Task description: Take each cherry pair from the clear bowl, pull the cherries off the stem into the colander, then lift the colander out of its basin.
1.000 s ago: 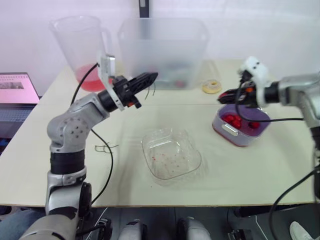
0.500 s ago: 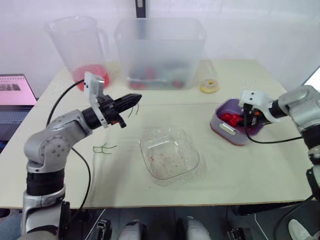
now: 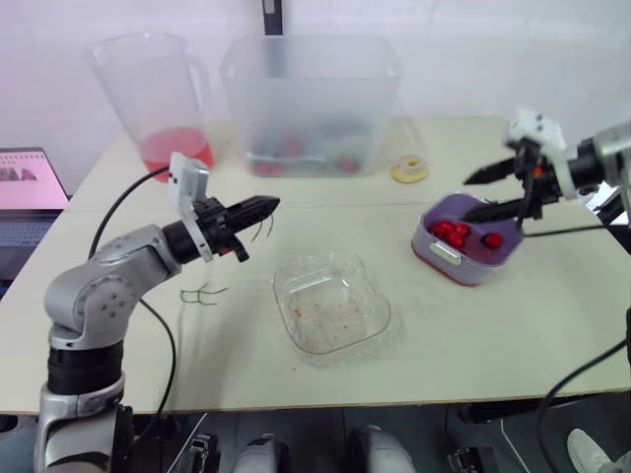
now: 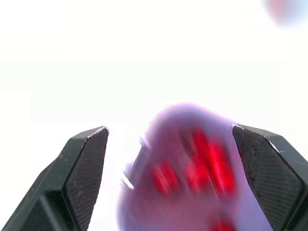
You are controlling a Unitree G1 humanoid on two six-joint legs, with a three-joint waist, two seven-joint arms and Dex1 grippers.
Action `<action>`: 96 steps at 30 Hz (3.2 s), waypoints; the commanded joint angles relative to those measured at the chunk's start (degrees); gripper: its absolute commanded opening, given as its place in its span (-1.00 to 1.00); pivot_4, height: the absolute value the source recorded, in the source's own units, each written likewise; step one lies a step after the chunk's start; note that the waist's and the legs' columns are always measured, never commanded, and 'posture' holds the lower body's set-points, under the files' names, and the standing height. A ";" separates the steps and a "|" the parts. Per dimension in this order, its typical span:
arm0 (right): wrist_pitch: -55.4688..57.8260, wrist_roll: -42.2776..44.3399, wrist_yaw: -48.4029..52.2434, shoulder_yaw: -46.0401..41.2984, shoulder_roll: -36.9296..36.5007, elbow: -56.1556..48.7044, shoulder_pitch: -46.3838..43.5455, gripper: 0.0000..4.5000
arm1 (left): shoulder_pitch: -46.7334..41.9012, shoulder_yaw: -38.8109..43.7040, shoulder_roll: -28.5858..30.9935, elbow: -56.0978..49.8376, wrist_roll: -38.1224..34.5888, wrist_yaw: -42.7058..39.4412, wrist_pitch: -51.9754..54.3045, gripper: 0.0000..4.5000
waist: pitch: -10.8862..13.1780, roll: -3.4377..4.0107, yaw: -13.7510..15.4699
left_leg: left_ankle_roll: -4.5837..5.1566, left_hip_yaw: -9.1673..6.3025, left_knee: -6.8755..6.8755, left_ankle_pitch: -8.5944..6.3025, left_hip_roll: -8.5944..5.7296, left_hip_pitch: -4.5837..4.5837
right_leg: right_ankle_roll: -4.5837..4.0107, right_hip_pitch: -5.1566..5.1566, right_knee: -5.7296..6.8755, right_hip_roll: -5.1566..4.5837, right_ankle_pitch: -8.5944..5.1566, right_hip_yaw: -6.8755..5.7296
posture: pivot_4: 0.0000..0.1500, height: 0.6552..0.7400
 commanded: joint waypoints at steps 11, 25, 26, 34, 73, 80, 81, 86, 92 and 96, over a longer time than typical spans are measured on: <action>17.31 22.49 -2.58 -4.61 7.66 -26.34 2.47 0.95 | 22.27 17.11 9.31 0.87 -7.64 6.15 13.66 -1.00 | -0.01 -0.02 0.70 | 0.00 -0.09 0.00 -0.01 -0.10 -0.02 | -0.01 0.01 0.00 -0.13 0.00 0.01 | 1.00 -0.27; 18.32 23.91 -7.14 -5.97 6.43 -31.41 6.48 1.00 | 22.95 19.69 3.55 4.80 -3.32 11.99 5.53 0.97 | -0.05 -0.08 1.29 | 0.00 -0.14 0.17 -0.01 -0.07 -0.05 | -0.04 0.03 0.08 -0.09 0.02 0.00 | 1.00 -0.27; 18.38 24.07 -7.36 -5.99 6.27 -31.57 6.60 1.00 | 22.49 20.38 4.38 5.58 -3.19 11.49 4.86 0.97 | -0.05 -0.08 1.29 | 0.00 -0.14 0.16 -0.01 -0.07 -0.05 | -0.04 0.03 0.07 -0.08 0.02 0.00 | 1.00 -0.27; 17.80 22.76 -9.28 -4.82 5.36 -30.89 7.76 1.00 | 17.32 21.92 12.88 6.47 -5.14 2.28 3.30 0.97 | -0.05 -0.09 1.37 | 0.01 -0.13 0.17 -0.02 -0.10 -0.07 | -0.04 0.03 0.05 -0.13 0.02 0.00 | 1.00 -0.27; 38.02 11.79 -35.70 -16.97 -9.86 -39.82 32.87 1.00 | -16.22 -9.23 16.64 2.46 9.18 -28.01 -5.81 0.97 | 0.02 0.01 0.85 | 0.12 0.15 0.10 -0.03 0.03 -0.02 | -0.03 -0.13 0.16 0.26 0.01 0.25 | 1.00 -0.27; 28.67 4.10 -36.45 0.08 -4.43 -26.18 23.10 1.00 | -8.45 -5.17 15.76 -4.79 7.19 -19.80 -1.93 0.97 | 0.02 0.00 1.45 | 0.12 0.13 0.18 -0.04 -0.08 -0.20 | -0.03 -0.22 0.14 0.10 0.01 0.20 | 1.00 -0.27; 27.58 3.22 -36.67 1.08 -3.70 -24.53 22.42 0.89 | -7.87 -4.78 15.78 -5.25 7.04 -19.12 -1.71 0.99 | 0.02 0.00 1.46 | 0.12 0.12 0.20 -0.03 -0.08 -0.22 | -0.03 -0.22 0.15 0.09 0.01 0.18 | 1.00 -0.27; 24.34 0.14 -36.50 4.64 -1.59 -20.02 20.16 0.28 | -6.05 -2.78 15.42 -7.32 5.85 -15.56 -0.49 1.00 | 0.02 0.01 1.36 | 0.12 0.13 0.23 -0.04 -0.08 -0.20 | -0.03 -0.22 0.20 0.10 0.01 0.18 | 1.00 -0.27; 23.87 -1.09 -35.48 5.06 -0.62 -18.15 19.65 0.28 | -4.84 -2.47 16.01 -8.70 5.19 -14.25 0.09 1.00 | 0.02 0.01 1.38 | 0.12 0.14 0.24 -0.04 -0.07 -0.20 | -0.03 -0.21 0.20 0.10 0.01 0.17 | 1.00 -0.27; 24.47 -1.60 -35.56 4.78 0.26 -17.93 19.64 -0.51 | -5.14 -2.69 15.87 -8.71 4.71 -13.52 0.21 1.00 | 0.02 0.01 1.34 | 0.12 0.14 0.24 -0.04 -0.07 -0.20 | -0.03 -0.21 0.20 0.10 0.01 0.16 | 1.00 -0.27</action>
